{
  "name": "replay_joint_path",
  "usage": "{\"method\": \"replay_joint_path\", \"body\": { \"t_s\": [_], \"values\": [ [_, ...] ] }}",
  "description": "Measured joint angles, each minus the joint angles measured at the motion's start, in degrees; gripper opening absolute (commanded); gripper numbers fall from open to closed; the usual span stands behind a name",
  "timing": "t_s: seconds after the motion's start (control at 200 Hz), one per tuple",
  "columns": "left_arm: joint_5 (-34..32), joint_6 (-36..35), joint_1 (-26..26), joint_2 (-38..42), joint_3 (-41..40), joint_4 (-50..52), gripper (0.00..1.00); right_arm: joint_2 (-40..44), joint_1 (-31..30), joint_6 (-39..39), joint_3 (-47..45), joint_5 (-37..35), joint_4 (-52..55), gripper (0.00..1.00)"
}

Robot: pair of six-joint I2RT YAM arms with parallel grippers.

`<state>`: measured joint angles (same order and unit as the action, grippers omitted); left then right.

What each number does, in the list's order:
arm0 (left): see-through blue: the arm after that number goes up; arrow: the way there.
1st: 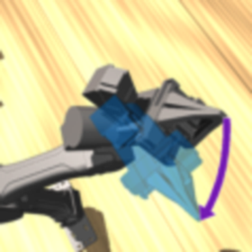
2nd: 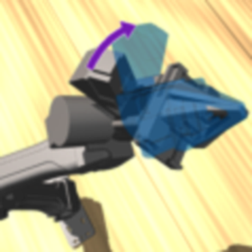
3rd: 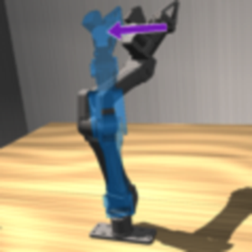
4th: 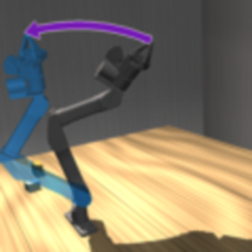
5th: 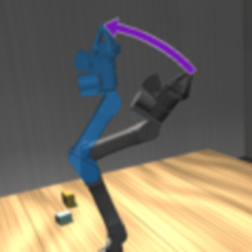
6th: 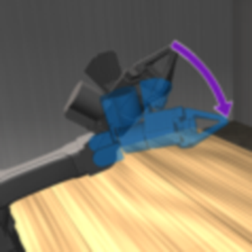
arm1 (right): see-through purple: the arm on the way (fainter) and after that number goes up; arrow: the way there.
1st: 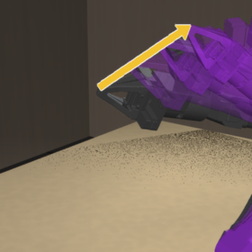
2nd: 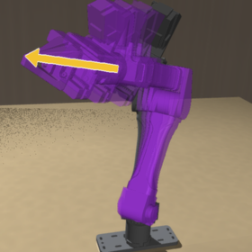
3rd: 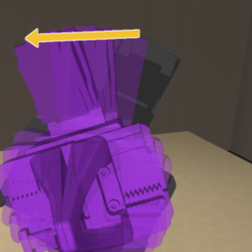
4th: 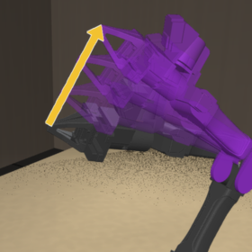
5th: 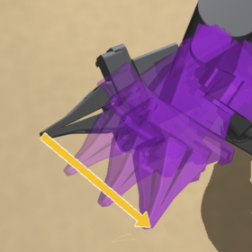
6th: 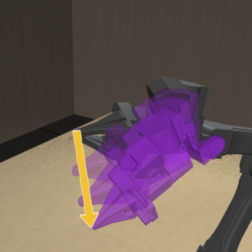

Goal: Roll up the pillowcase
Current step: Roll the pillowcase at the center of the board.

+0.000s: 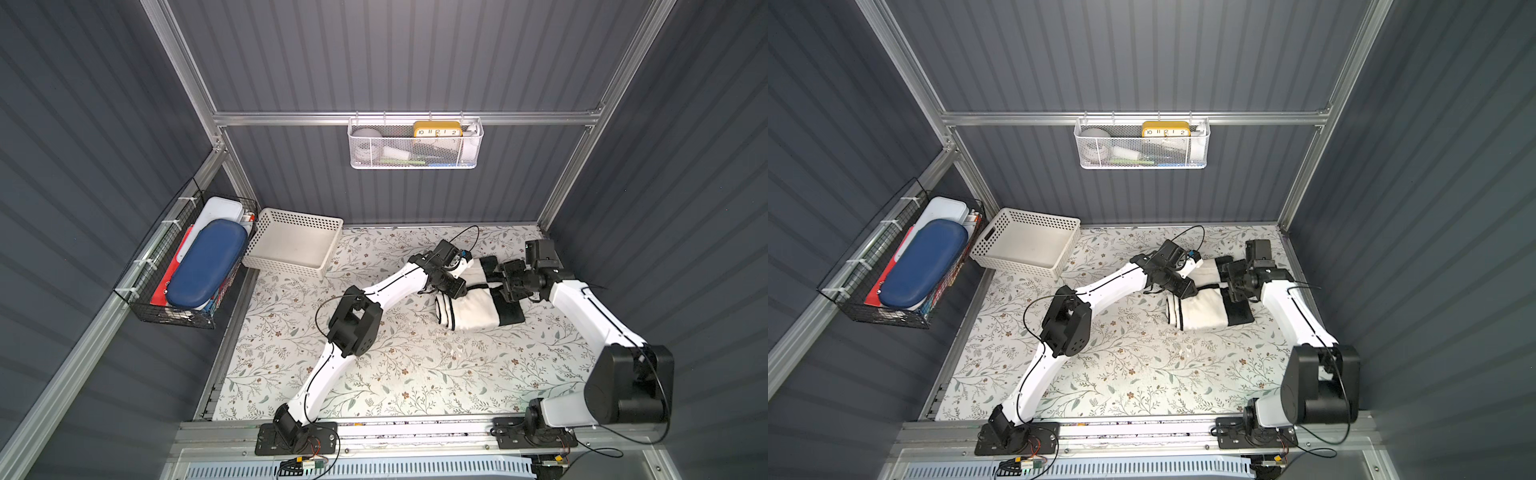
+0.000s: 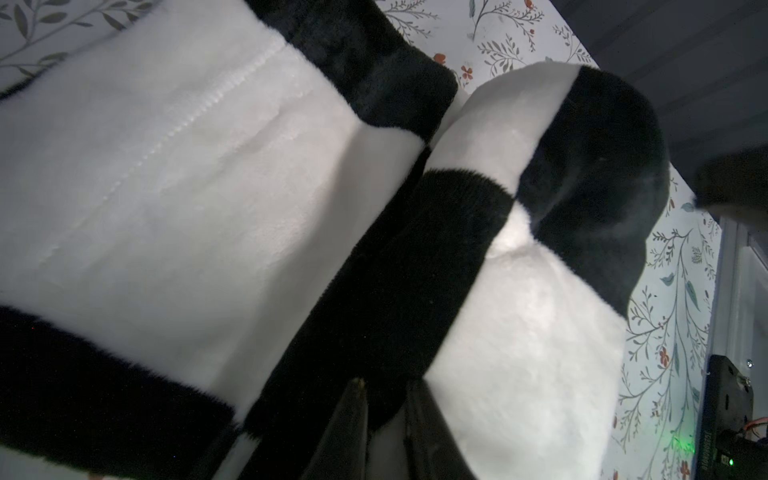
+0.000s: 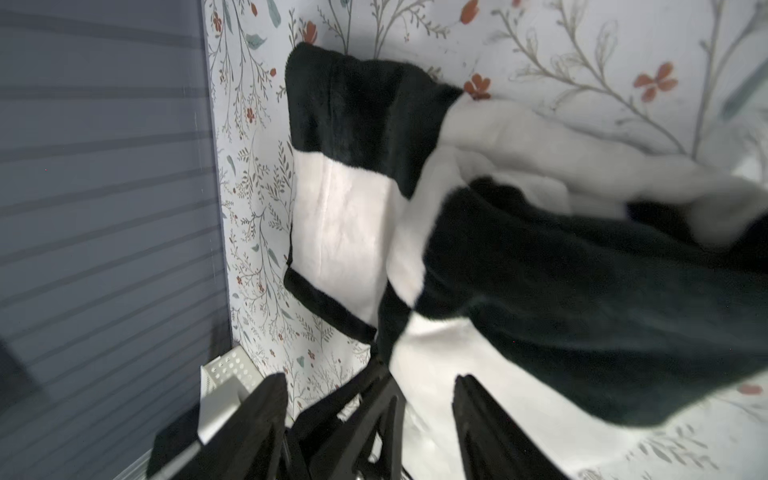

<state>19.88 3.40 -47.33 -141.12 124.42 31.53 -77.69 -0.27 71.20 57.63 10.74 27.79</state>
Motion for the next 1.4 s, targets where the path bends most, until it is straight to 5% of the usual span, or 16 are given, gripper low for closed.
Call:
{"method": "replay_joint_path", "body": {
  "t_s": [0.29, 1.116, 1.221, 1.401],
  "values": [
    [0.04, 0.04, 0.17, -0.98, 0.02, -0.26, 0.22, 15.56, -6.47, 2.62, -20.39, -2.45, 0.44, 0.80],
    [3.50, 0.63, 1.27, -2.10, 0.17, -0.87, 0.23, 0.09, -16.13, 4.92, -26.29, -20.63, -26.86, 0.80],
    [4.57, 0.66, 1.27, -2.10, -0.68, -1.79, 0.23, -2.38, -16.48, 5.25, -27.12, -22.95, -30.34, 0.72],
    [5.88, 0.83, 1.46, -1.88, -2.34, -3.48, 0.24, -6.56, -16.81, 6.84, -28.46, -24.59, -39.41, 0.41]
  ]
}}
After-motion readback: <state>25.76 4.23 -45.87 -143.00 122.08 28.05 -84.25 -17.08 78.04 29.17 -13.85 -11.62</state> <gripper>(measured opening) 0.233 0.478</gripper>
